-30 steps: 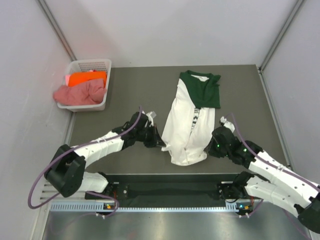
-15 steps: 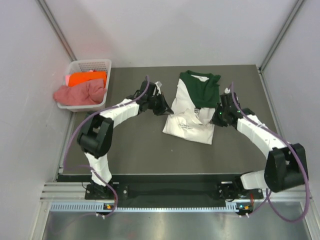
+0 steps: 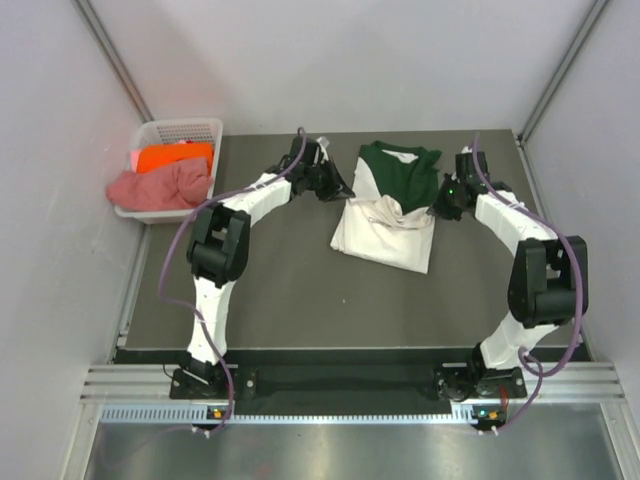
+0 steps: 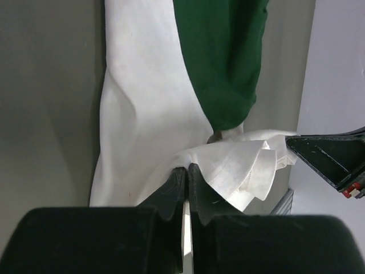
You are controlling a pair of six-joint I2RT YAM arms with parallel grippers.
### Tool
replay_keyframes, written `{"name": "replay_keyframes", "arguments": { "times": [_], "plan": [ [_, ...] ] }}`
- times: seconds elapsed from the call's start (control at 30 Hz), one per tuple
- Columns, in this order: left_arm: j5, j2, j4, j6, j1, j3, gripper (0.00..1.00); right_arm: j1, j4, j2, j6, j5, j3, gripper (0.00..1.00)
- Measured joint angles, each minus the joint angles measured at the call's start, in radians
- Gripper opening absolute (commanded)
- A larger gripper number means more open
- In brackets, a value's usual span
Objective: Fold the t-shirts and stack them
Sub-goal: Fold the tshirt
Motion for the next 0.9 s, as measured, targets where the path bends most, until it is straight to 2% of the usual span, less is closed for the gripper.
{"name": "replay_keyframes", "arguments": {
  "times": [0.03, 0.07, 0.1, 0.13, 0.17, 0.3, 0.43, 0.53, 0.6, 0.77, 0.9],
  "plan": [
    [0.002, 0.017, -0.001, -0.002, 0.005, 0.021, 0.42, -0.008, 0.008, 0.022, 0.001, -0.005, 0.018, 0.25],
    [0.003, 0.033, 0.0, 0.002, 0.009, 0.045, 0.56, -0.016, 0.016, 0.044, -0.001, -0.011, 0.039, 0.59],
    [0.005, 0.05, -0.003, 0.007, 0.013, 0.069, 0.68, -0.023, 0.022, 0.065, 0.004, -0.011, 0.058, 0.7],
    [0.006, 0.063, -0.011, 0.009, 0.018, 0.09, 0.88, -0.029, 0.026, 0.08, 0.005, -0.011, 0.072, 0.8],
    [0.005, 0.071, -0.022, 0.02, 0.024, 0.109, 0.96, -0.034, 0.031, 0.092, 0.003, -0.009, 0.081, 0.86],
    [-0.043, 0.035, -0.078, 0.084, 0.047, 0.083, 0.99, -0.041, 0.056, 0.052, -0.009, 0.006, 0.042, 0.91],
    [-0.131, -0.138, -0.111, 0.16, 0.063, -0.106, 0.99, -0.041, 0.094, -0.126, -0.018, 0.034, -0.136, 1.0],
    [-0.192, -0.293, -0.104, 0.179, 0.077, -0.244, 0.99, -0.043, 0.103, -0.281, -0.022, 0.071, -0.267, 1.0],
    [-0.177, -0.392, -0.073, 0.175, 0.101, -0.34, 0.98, -0.059, 0.106, -0.36, -0.027, 0.069, -0.331, 1.0],
    [-0.117, -0.475, -0.014, 0.164, 0.188, -0.488, 0.92, -0.089, 0.105, -0.457, -0.047, 0.018, -0.44, 0.86],
    [-0.081, -0.476, -0.009, 0.164, 0.184, -0.571, 0.88, -0.09, 0.104, -0.467, -0.056, -0.087, -0.5, 0.77]
  ]
}}
